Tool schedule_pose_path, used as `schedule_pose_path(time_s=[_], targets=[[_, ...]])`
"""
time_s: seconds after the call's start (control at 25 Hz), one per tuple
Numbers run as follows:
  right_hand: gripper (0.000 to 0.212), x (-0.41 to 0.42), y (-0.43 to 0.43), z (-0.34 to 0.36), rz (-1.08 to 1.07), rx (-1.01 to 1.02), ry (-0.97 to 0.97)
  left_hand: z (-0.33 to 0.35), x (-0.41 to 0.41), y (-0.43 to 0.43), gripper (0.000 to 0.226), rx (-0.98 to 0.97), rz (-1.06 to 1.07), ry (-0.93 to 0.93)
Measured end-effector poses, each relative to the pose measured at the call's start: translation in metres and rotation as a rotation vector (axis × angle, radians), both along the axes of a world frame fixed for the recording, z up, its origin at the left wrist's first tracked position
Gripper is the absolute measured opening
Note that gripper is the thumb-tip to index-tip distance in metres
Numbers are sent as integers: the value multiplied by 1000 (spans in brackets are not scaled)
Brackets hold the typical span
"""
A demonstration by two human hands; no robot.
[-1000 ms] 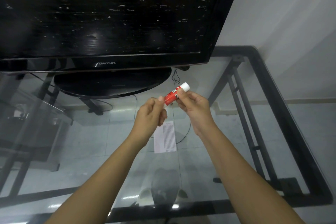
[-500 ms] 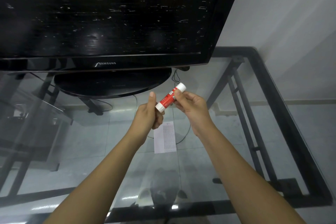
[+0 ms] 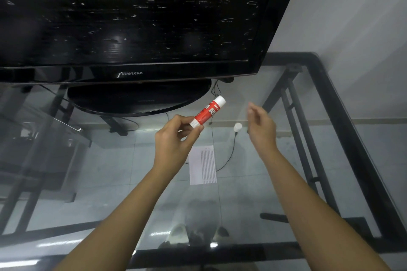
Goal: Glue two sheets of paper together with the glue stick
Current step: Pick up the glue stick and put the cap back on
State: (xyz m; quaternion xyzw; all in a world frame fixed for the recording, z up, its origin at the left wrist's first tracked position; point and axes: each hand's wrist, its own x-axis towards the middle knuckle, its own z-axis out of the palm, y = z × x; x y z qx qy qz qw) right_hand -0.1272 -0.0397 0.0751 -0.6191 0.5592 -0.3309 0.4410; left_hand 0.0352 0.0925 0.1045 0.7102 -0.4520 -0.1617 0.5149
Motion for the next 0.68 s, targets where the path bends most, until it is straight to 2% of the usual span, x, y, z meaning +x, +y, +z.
schedule_pose_path(time_s=[0.08,0.16,0.28,0.52,0.6,0.68], targets=[[34,-18,-9,-23,2,-41,206,0,3,1,22,10,0,4],[39,-28,-11,-42,154,-111,377,-1,6,1,22,24,8,10],[47,-28,-12,-58,376,-188,531,-4,10,1,22,42,24,1],[37,-8,-24,-71,530,-329,735,-9,15,1,23,69,16,-28],[31,-4,-27,-68,504,-335,707,-10,17,2,22,63,9,-19],[29,5,-24,-56,329,-233,422,-10,19,3,21,58,-3,33]])
